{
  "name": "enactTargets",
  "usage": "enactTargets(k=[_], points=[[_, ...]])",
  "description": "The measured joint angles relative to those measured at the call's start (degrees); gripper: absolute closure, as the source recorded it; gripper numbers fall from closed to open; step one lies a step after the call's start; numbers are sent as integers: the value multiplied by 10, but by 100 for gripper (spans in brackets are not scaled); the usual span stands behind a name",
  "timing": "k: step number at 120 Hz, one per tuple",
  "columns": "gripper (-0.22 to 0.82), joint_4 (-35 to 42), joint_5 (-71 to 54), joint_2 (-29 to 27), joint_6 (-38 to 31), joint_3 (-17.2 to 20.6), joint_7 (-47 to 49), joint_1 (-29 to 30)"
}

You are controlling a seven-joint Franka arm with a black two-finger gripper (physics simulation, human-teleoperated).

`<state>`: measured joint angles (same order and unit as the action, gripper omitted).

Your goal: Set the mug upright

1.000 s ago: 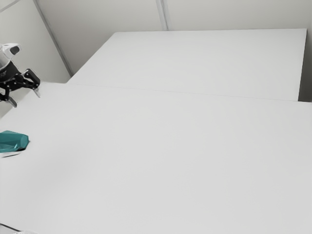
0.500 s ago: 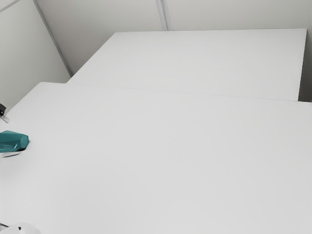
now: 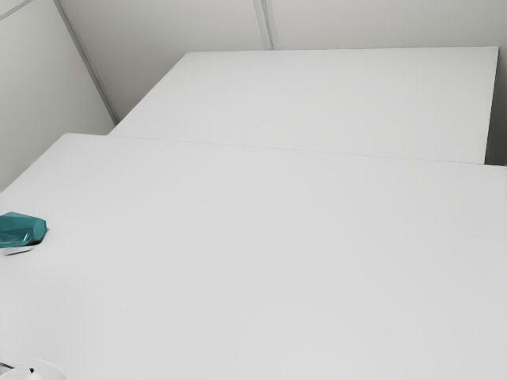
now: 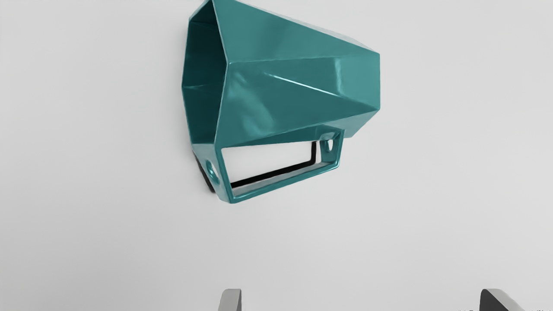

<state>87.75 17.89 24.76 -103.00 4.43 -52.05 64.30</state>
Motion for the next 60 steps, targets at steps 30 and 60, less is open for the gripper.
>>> enactTargets(k=[30, 60], points=[[0, -57, 34, 57, -1, -7, -97, -4], [0, -125, 74, 123, -2, -7, -167, -9]])
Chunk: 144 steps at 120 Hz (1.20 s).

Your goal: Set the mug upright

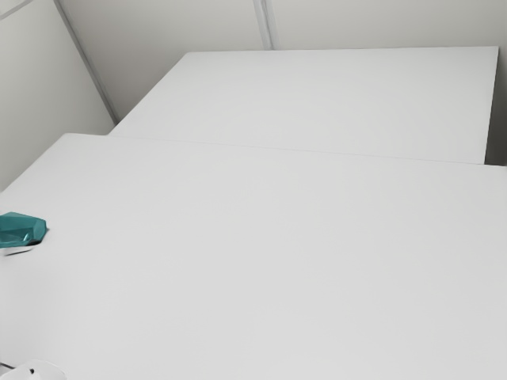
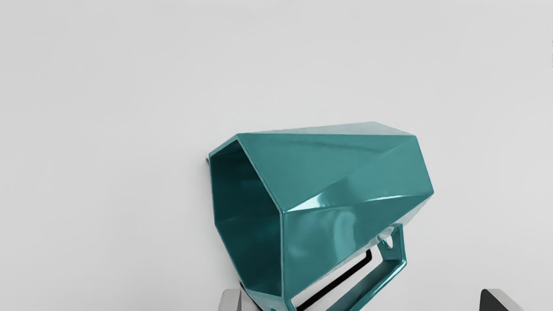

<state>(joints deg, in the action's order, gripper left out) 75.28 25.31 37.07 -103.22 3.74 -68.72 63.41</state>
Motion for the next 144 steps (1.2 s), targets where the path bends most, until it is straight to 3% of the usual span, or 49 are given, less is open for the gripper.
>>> enactTargets(k=[31, 83, 98, 107, 129, 144], points=[[0, -36, 44, 52, -2, 2, -49, -1], [1, -25, 108, 69, -6, 2, -95, -12], [24, -22, 118, 69, -6, 2, -104, -14], [28, -15, 129, 69, -8, 2, -109, -15], [60, -5, 146, 52, -13, 2, -116, -37], [69, 7, 148, 35, -18, 1, -119, -53]])
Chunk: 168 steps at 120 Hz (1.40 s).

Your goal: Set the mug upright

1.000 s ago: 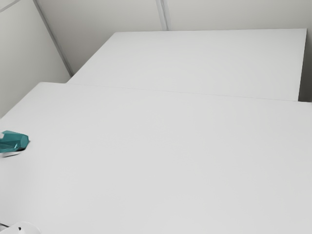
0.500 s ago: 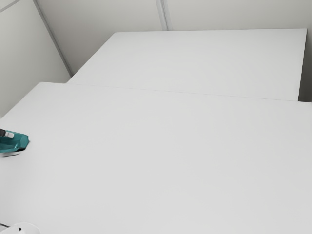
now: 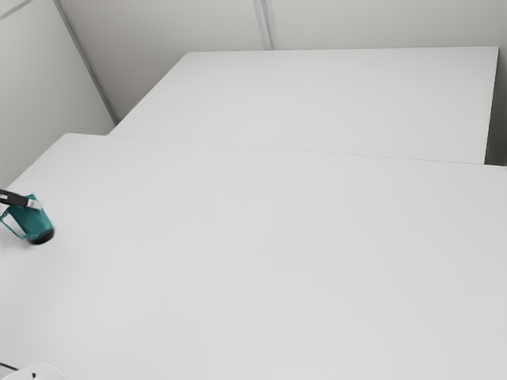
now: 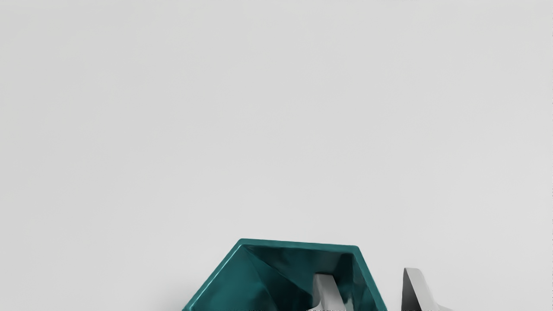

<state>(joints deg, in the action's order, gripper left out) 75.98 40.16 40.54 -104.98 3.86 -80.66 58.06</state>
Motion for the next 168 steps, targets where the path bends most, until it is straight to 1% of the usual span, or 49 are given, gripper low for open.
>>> enactTargets(k=[11, 18, 28, 45, 61, 72, 102, 118, 137, 151, 168], points=[[78, 22, -1, -12, -7, 0, 1, -6], [78, 36, -3, -21, -10, -1, 3, -11], [76, 60, -12, -42, -14, -1, 11, -19], [78, 95, -47, -87, -16, 0, 40, -42], [79, 108, -91, -120, -17, 0, 74, -64], [78, 119, -126, -142, -21, 0, 103, -87], [78, 137, -241, -181, -39, 1, 213, -185], [78, 225, -303, -244, -87, 1, 289, -238], [78, 323, -358, -298, -164, 2, 388, -286], [78, 366, -375, -326, -202, 4, 465, -315], [78, 410, -396, -361, -227, 7, 561, -357]])
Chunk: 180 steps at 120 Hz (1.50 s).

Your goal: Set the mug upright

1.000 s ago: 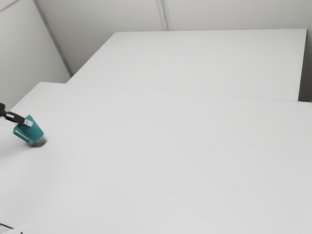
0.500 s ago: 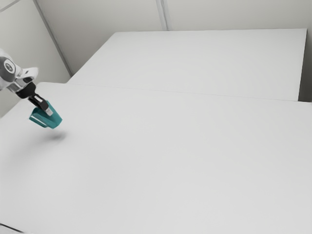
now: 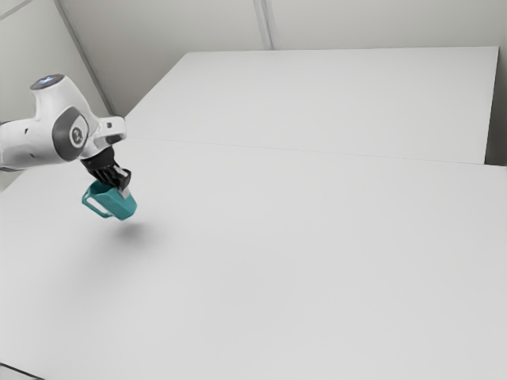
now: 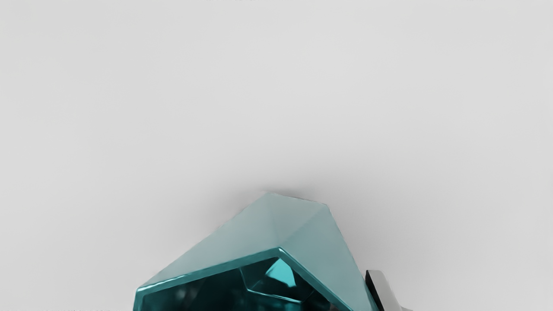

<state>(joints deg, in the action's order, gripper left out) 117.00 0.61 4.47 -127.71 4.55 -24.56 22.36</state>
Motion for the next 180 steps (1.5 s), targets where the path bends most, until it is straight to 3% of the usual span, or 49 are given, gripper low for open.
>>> enactTargets(k=[37, 78, 101, 118, 144, 180], points=[[78, 54, -13, -22, -18, 43, 191, -30], [78, 69, -20, 17, -47, 46, 336, -18], [37, 68, -23, -2, -47, 52, 381, -32], [19, 67, -24, -24, -38, 52, 405, -39], [7, 64, -24, -57, -12, 60, 433, -39], [2, -33, -30, -62, 70, 81, 425, -39]])
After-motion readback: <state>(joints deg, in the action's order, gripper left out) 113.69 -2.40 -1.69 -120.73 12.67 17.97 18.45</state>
